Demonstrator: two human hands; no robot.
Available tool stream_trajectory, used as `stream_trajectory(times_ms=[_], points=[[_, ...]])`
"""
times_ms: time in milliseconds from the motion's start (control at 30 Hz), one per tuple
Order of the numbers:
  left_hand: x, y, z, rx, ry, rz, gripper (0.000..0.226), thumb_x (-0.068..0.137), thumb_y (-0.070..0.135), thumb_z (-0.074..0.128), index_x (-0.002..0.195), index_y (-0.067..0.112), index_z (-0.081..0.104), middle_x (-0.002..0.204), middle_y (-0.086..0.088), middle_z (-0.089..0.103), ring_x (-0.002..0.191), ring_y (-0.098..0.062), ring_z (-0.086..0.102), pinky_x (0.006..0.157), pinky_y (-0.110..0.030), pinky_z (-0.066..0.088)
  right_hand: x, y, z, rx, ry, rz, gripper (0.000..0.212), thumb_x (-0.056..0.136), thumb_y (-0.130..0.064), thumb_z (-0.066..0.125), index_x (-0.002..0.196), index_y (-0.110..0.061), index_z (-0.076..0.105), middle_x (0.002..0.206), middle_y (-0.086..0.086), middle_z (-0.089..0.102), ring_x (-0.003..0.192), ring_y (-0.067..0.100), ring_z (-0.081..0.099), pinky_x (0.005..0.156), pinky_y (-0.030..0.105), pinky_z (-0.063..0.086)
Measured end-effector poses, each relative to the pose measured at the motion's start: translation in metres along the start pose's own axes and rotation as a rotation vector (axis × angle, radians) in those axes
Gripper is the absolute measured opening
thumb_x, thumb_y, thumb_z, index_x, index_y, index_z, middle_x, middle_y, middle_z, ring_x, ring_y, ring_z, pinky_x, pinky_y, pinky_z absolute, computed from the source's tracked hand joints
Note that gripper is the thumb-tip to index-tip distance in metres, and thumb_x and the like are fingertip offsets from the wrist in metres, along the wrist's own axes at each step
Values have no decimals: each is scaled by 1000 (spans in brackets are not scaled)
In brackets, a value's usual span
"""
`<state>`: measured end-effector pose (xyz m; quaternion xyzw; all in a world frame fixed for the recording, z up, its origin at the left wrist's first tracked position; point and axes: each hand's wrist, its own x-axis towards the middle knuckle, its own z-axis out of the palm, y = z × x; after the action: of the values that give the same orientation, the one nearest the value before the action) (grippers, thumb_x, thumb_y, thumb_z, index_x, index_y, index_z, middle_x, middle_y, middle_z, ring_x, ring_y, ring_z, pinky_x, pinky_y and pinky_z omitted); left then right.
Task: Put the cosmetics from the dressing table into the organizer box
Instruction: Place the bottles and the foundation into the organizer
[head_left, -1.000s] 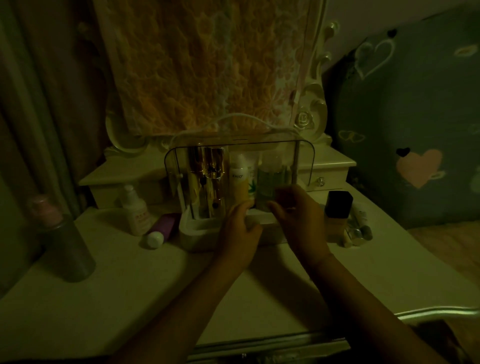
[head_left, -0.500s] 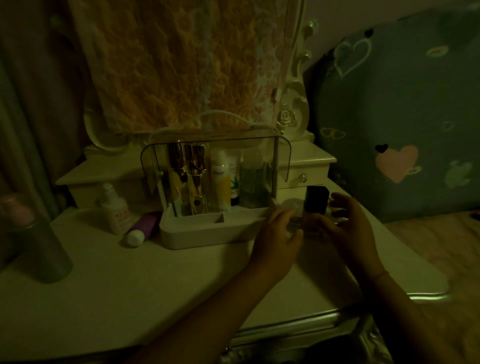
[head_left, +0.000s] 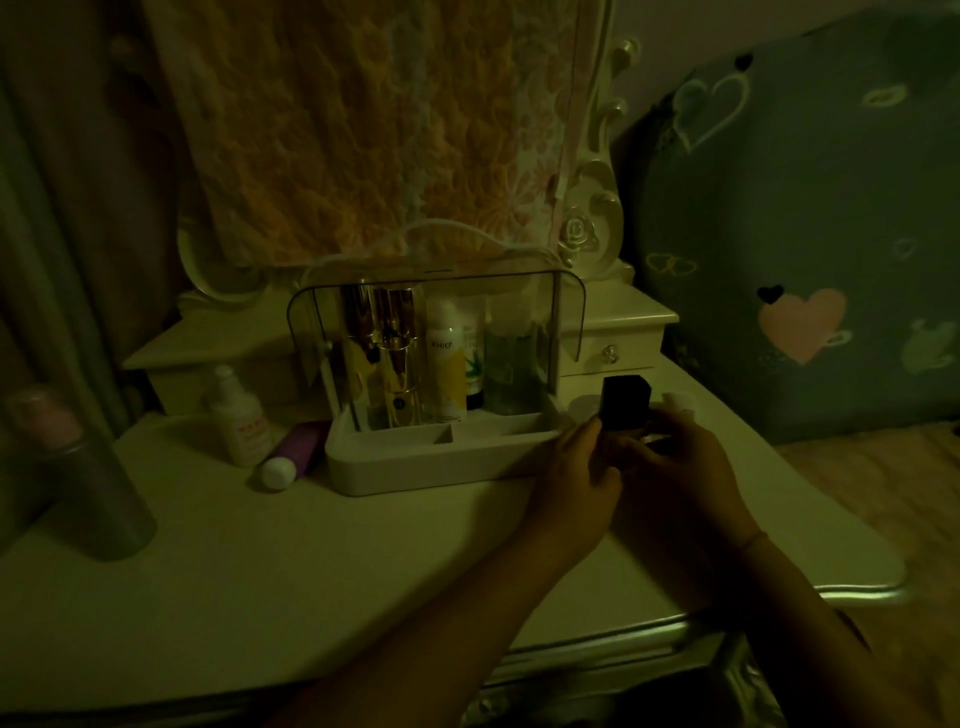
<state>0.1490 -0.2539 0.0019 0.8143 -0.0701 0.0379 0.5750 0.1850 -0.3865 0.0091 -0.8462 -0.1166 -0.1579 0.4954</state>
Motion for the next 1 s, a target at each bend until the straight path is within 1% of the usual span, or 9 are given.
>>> stream_trajectory(times_ms=[233, 367, 433, 533, 633, 700, 767, 833, 1000], points=[[-19, -9, -27, -61, 51, 58, 60, 91, 10, 48, 142, 34, 27, 147, 6, 37, 118, 2, 40, 80, -6, 38, -17, -31, 17, 146, -30, -86, 32, 79, -8, 66, 108, -17, 57, 92, -15, 61, 66, 0, 64, 52, 12, 51], [-24, -3, -53, -76, 135, 127, 60, 90, 11, 49, 140, 37, 28, 132, 24, 36, 101, 21, 43, 78, -6, 41, -12, -63, 28, 138, -23, -144, 32, 80, -14, 64, 109, -23, 55, 94, -17, 60, 67, 12, 65, 56, 23, 55], [-20, 3, -67, -93, 180, 155, 60, 90, 12, 50, 140, 35, 28, 131, 25, 37, 110, 15, 42, 85, -12, 40, -3, -76, 37, 158, -22, -173, 33, 82, -14, 63, 114, -19, 55, 102, -12, 62, 69, 14, 65, 58, 26, 55], [-6, 8, -86, -94, 229, 130, 59, 90, 8, 48, 142, 29, 29, 147, 4, 36, 131, -12, 38, 104, -30, 39, 17, -86, 59, 186, -41, -180, 39, 86, -13, 60, 124, -11, 53, 111, -2, 62, 79, 12, 65, 58, 16, 54], [14, 3, -99, -159, 254, 62, 60, 90, 0, 45, 143, 21, 27, 149, -8, 34, 135, -21, 37, 110, -41, 36, 37, -87, 83, 198, -59, -146, 39, 88, -13, 57, 127, -8, 51, 115, 11, 64, 91, 21, 67, 69, 23, 56], [25, -2, -104, -158, 276, 12, 62, 90, -3, 42, 144, 22, 27, 150, -10, 33, 131, -18, 40, 106, -40, 40, 48, -84, 96, 184, -74, -129, 38, 90, -14, 55, 127, -7, 51, 117, 15, 64, 95, 20, 65, 71, 21, 54], [36, -7, -107, -143, 277, -31, 63, 90, -3, 41, 144, 25, 26, 150, -11, 33, 109, -5, 49, 82, -24, 47, 57, -80, 104, 185, -89, -102, 37, 91, -14, 53, 127, -7, 50, 118, 16, 63, 96, 19, 64, 73, 20, 54], [45, -10, -109, -130, 271, -67, 64, 89, -4, 40, 144, 26, 25, 149, -12, 33, 106, -5, 46, 67, -15, 40, 64, -76, 109, 181, -91, -66, 36, 91, -14, 53, 126, -7, 51, 119, 19, 61, 104, 28, 63, 87, 36, 54], [53, -16, -108, -116, 273, -100, 64, 88, -7, 39, 144, 20, 25, 148, -13, 36, 130, -21, 40, 85, -26, 40, 69, -70, 112, 121, -112, -26, 37, 91, -16, 54, 126, -6, 53, 121, 20, 59, 109, 31, 60, 94, 48, 49]])
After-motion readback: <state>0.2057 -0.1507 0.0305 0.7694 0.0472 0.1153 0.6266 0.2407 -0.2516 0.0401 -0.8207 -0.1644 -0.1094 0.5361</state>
